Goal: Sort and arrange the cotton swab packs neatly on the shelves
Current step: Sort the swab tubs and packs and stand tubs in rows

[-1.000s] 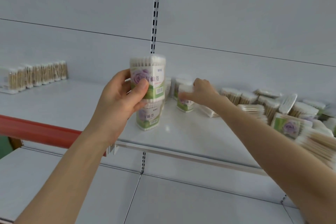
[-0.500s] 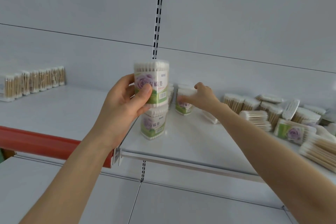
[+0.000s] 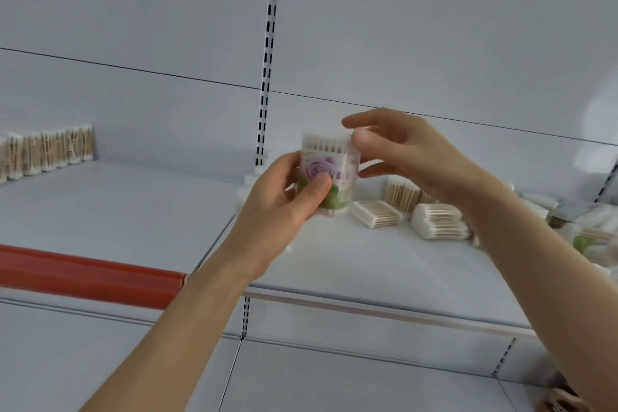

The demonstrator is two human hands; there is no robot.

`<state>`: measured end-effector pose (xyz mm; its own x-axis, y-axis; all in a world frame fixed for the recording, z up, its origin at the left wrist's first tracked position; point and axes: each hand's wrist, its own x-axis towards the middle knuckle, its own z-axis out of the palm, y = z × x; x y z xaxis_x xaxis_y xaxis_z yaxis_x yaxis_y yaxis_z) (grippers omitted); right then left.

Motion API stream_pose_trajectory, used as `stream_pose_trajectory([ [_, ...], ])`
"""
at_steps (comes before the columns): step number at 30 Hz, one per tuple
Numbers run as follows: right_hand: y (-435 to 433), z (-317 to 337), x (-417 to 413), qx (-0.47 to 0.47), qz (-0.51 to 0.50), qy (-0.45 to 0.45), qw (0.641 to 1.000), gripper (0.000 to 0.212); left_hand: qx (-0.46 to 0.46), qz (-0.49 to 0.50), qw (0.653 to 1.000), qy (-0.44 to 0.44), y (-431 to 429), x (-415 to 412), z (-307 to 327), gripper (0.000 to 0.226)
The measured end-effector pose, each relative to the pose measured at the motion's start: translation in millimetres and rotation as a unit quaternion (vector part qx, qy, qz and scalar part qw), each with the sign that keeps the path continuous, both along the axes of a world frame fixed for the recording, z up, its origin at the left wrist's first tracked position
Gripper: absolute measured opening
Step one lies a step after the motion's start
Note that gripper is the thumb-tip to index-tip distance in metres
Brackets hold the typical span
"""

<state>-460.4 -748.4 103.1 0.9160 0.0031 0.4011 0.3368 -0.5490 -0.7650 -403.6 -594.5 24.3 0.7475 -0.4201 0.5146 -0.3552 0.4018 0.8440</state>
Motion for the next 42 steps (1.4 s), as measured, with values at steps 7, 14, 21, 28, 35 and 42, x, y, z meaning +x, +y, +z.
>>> stream_pose_trajectory([
  [7, -12, -20, 4, 0.065, -0.054, -0.005, 0.996, 0.05, 0.085, 0.112, 0.984, -0.108, -10, -1, -16, 0.049],
  [14, -26, -62, 54, -0.005, -0.193, -0.008, 0.981, 0.059, 0.16, 0.365, 0.87, -0.291, 29, -1, -55, 0.052],
  [21, -13, -90, 77, -0.021, -0.206, 0.031, 0.978, 0.072, 0.358, 0.428, 0.807, -0.194, 47, 9, -60, 0.086],
  [28, -5, -89, 80, -0.013, -0.229, 0.025, 0.973, 0.064, 0.427, 0.396, 0.789, -0.196, 40, 19, -56, 0.067],
  [35, -1, -89, 79, -0.022, -0.243, 0.028, 0.969, 0.059, 0.394, 0.41, 0.795, -0.209, 41, 27, -59, 0.045],
  [42, -4, -93, 84, -0.01, -0.245, 0.023, 0.969, 0.063, 0.358, 0.393, 0.824, -0.196, 42, 32, -63, 0.041],
])
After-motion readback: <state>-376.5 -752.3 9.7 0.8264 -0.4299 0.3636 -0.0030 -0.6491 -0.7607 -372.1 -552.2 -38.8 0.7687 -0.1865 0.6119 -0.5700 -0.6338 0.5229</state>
